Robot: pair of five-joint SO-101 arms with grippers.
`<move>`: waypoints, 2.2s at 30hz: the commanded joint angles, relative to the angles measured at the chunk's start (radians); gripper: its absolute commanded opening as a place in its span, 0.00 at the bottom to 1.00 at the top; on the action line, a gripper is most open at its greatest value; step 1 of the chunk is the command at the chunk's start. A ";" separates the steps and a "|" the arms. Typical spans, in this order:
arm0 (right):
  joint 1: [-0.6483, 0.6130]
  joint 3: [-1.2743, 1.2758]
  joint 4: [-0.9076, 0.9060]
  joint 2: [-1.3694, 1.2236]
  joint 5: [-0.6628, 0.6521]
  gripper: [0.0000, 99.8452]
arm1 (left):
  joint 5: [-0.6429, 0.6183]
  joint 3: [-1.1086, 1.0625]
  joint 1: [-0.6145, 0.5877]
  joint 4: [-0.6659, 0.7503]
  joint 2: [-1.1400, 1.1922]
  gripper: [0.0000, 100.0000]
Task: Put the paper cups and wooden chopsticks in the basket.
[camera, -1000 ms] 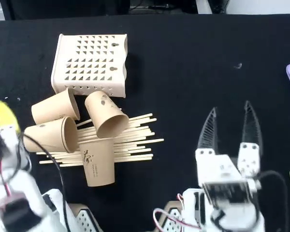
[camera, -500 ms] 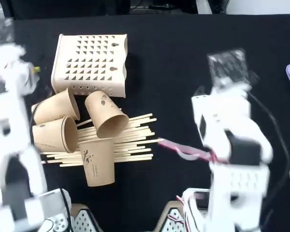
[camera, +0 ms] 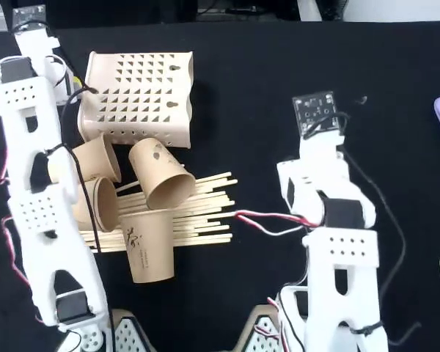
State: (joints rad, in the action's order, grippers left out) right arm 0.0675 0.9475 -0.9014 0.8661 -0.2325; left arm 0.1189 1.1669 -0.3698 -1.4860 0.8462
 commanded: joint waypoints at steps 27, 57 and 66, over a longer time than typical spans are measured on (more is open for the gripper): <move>-0.075 0.351 0.319 0.031 0.025 0.19 | -0.005 0.228 -0.042 -0.172 0.068 0.21; -0.077 0.414 0.407 0.031 0.023 0.19 | -0.005 0.337 0.044 -0.226 0.167 0.21; -0.077 0.423 0.411 0.031 0.023 0.19 | -0.005 0.331 -0.062 -0.178 0.285 0.21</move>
State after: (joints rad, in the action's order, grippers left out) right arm 0.0031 1.3786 -0.5163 0.8723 -0.2110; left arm 0.1128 1.5259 -0.3652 -1.6901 1.0810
